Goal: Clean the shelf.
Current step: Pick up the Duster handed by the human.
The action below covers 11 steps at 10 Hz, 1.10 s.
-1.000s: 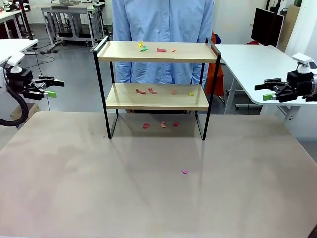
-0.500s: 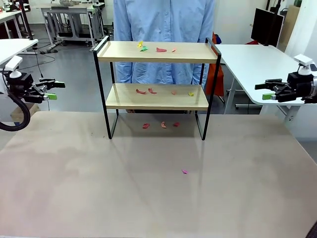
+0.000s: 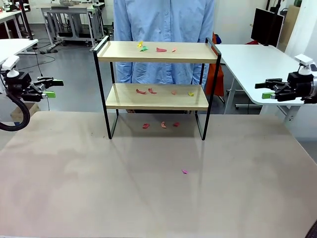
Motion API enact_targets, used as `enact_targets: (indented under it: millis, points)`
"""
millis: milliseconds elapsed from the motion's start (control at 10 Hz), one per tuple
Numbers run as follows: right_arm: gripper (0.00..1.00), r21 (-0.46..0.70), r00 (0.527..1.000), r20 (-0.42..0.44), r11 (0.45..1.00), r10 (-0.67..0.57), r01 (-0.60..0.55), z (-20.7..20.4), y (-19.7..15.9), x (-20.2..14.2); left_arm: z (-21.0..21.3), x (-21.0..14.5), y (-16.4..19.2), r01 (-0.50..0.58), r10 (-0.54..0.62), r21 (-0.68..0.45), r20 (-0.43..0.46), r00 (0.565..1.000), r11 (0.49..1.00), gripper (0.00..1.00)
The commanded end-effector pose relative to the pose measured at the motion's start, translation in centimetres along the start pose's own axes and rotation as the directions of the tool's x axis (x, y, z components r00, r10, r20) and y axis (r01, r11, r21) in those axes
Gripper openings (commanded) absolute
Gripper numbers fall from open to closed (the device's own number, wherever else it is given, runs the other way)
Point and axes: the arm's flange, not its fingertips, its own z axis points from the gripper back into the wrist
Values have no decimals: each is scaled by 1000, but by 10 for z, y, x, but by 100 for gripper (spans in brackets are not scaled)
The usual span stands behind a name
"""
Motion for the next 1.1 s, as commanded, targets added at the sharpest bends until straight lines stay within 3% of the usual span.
enact_targets:
  millis: [0,1000]
  points:
    - [100,1,1000,-1,1000,1,-1,0,0,1,0,-1,0,3,-3,-7,-10,1000,1000,100]
    - [100,1,1000,-1,1000,1,-1,0,0,1,0,-1,0,3,-3,-7,-10,1000,1000,100]
